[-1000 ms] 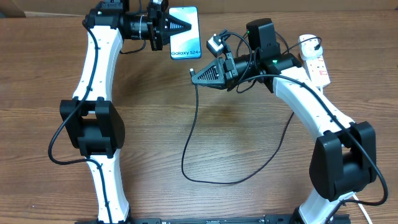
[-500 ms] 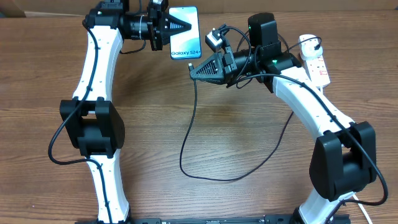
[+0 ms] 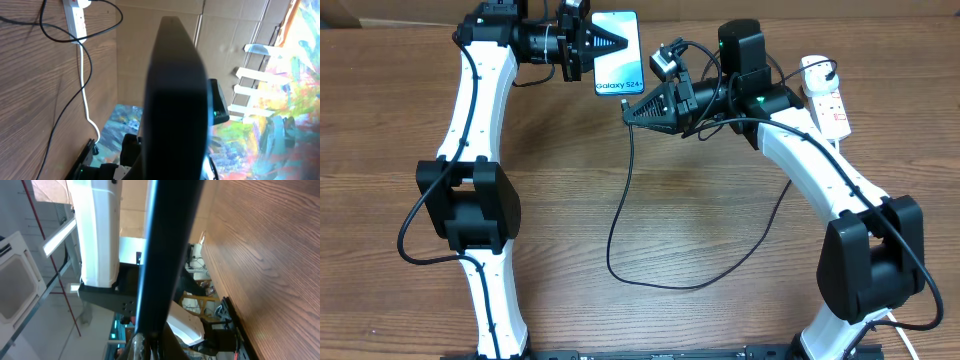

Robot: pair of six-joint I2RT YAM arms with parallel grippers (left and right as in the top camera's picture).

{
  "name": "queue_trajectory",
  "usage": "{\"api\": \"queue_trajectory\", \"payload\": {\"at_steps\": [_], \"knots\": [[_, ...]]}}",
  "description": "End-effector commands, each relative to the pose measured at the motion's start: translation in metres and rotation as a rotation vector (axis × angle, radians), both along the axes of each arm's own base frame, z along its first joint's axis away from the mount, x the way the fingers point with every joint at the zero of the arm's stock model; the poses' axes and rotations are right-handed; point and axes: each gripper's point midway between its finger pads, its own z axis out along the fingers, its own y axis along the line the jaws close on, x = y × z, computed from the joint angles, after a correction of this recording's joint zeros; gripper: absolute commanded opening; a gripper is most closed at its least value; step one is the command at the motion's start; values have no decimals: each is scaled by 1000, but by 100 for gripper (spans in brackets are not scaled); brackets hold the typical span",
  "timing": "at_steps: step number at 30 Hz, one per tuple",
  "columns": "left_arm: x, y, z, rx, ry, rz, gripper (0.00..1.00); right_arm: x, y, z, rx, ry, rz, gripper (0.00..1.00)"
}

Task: Plug charger to phone and switch on socket

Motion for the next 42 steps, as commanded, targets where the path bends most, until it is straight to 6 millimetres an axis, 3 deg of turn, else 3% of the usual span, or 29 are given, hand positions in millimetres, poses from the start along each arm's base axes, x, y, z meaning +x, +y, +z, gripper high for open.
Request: {"api": "queue_trajectory", "payload": {"at_steps": [1, 12, 42], "knots": [[-5, -1, 17, -27, -46, -17, 5, 0, 6, 3, -9, -3, -8, 4], [-2, -1, 13, -2, -49, -2, 4, 2, 7, 11, 9, -22, -8, 4], [0, 12, 18, -30, -38, 6, 4, 11, 6, 8, -8, -31, -52, 4]]}}
